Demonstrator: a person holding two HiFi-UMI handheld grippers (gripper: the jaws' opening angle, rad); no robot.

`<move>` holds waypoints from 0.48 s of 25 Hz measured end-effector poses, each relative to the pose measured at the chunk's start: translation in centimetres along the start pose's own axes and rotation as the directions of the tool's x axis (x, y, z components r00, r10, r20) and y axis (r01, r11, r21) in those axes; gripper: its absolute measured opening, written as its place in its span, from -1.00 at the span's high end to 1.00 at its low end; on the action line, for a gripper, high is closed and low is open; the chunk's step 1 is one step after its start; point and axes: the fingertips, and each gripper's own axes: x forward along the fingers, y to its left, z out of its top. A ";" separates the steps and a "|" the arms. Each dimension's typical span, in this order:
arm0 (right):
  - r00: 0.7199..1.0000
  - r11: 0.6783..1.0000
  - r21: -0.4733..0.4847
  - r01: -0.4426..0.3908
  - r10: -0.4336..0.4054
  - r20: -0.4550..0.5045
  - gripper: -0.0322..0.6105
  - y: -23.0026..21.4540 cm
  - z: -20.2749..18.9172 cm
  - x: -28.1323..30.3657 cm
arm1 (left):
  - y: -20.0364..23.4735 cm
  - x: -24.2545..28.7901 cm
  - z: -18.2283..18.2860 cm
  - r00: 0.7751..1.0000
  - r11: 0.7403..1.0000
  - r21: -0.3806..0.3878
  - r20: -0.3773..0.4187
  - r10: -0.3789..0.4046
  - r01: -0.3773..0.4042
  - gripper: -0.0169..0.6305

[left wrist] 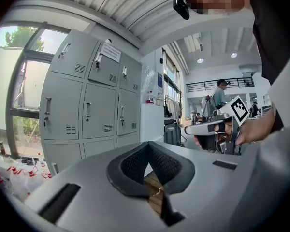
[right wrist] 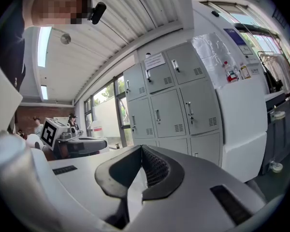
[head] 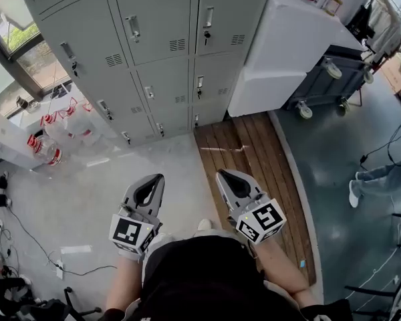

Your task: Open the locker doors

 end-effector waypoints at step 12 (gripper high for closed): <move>0.992 0.991 0.058 -0.123 0.124 -0.022 0.81 -1.0 -1.2 5.9 | 3.7 0.8 -2.6 0.989 0.990 -0.023 -0.058 0.136 -0.138 0.90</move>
